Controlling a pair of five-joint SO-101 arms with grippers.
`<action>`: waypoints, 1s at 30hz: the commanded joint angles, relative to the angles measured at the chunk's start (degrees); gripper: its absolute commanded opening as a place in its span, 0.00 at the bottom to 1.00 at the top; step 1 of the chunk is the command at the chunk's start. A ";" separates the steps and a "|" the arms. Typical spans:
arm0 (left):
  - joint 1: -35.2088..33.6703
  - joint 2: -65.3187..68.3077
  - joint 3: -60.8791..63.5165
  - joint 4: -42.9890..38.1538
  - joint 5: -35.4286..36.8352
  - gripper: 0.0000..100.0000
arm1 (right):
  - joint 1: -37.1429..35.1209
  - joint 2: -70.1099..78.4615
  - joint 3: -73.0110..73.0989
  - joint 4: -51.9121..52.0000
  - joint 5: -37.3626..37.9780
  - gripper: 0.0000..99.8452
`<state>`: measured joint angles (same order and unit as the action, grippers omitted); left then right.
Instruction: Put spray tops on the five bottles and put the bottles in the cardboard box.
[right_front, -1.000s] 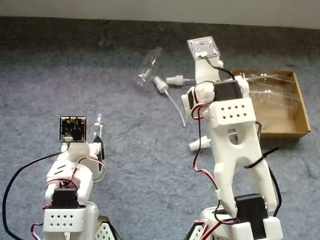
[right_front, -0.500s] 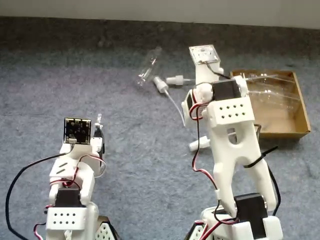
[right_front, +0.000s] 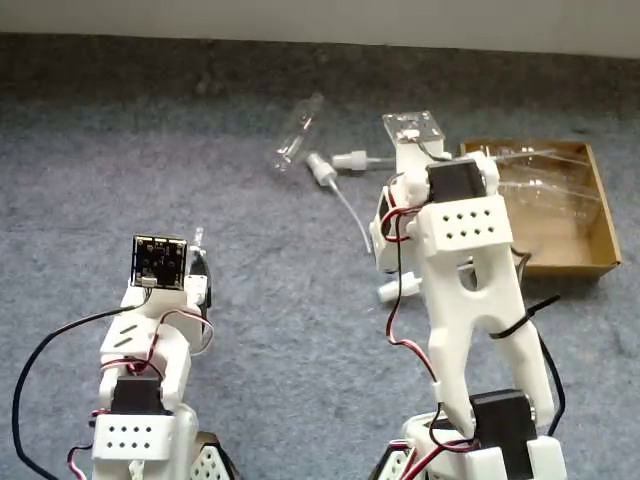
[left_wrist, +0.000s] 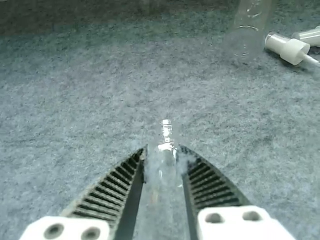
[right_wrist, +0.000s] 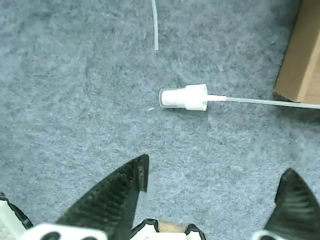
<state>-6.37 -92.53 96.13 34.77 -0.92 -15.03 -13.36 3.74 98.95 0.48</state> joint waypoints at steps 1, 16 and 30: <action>1.71 -0.57 1.54 -1.58 -0.62 0.07 | 2.07 -4.00 -2.95 -0.22 -0.53 0.37; 1.71 -0.40 1.54 -1.49 -0.70 0.07 | 2.68 -10.86 -2.77 0.04 -0.53 0.37; 3.03 -0.31 1.54 -1.32 -0.70 0.07 | 2.68 -15.69 -2.68 0.04 -0.53 0.37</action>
<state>-5.49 -92.53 96.13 34.77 -1.10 -13.36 -26.99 3.74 99.47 0.48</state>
